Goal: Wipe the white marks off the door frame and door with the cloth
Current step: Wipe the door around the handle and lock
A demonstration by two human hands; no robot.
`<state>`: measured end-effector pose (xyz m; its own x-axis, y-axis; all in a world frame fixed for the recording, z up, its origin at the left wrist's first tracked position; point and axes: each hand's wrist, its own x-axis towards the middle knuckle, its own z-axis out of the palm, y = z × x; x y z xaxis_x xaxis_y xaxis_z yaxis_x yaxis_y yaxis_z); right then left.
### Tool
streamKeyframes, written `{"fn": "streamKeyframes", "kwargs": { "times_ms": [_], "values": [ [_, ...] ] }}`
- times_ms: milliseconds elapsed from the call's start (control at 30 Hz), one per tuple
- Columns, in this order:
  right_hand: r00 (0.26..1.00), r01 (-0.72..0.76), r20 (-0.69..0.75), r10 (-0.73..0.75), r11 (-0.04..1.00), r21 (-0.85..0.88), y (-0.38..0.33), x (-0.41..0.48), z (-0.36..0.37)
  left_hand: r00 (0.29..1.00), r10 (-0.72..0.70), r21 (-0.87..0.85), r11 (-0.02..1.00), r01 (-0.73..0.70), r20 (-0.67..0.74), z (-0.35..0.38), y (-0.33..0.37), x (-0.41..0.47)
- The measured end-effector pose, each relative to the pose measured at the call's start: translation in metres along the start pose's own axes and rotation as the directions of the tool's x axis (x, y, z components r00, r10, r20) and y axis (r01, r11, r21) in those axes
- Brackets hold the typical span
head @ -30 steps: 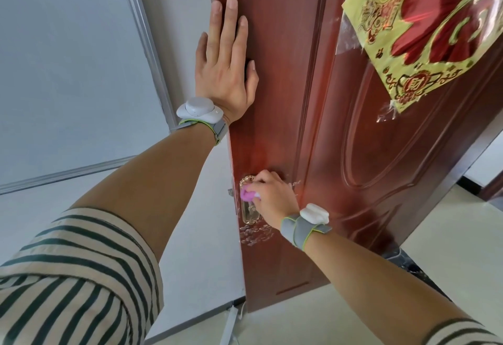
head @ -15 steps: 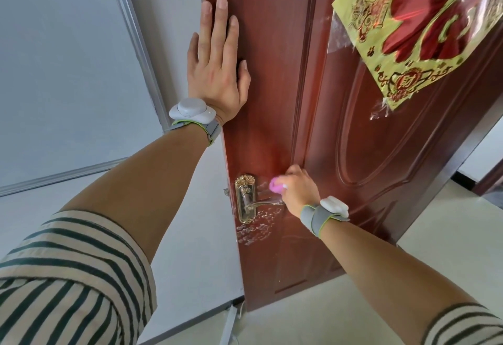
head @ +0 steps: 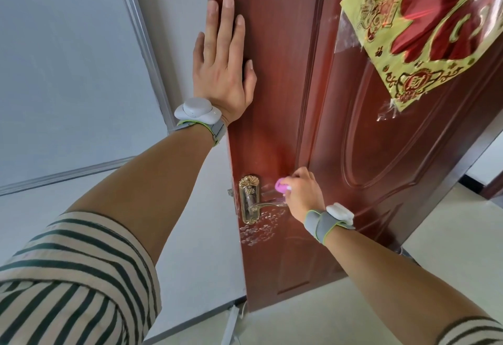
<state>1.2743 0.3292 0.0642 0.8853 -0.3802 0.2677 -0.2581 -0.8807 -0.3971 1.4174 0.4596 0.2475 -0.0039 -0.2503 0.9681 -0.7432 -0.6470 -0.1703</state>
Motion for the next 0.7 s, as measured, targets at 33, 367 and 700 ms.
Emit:
{"fn": "streamKeyframes", "kwargs": {
  "times_ms": [33, 367, 700],
  "values": [
    [1.0, 0.011, -0.026, -0.011, 1.0, -0.007, -0.001, -0.001, -0.002, 1.0, 0.001, -0.001, 1.0, -0.001, -0.004, 0.0, 0.0, 0.0],
    [0.94, 0.328, 0.043, -0.338, 0.931, 0.158, -0.063, -0.025, 0.028, 1.0, 0.012, -0.014, 1.0, -0.012, -0.018, 0.002, -0.003, -0.001],
    [0.957, 0.271, -0.125, -0.261, 0.96, 0.074, -0.019, -0.036, 0.028, 1.0, 0.006, -0.007, 1.0, -0.006, -0.018, 0.001, -0.002, -0.001]
  ]
}}
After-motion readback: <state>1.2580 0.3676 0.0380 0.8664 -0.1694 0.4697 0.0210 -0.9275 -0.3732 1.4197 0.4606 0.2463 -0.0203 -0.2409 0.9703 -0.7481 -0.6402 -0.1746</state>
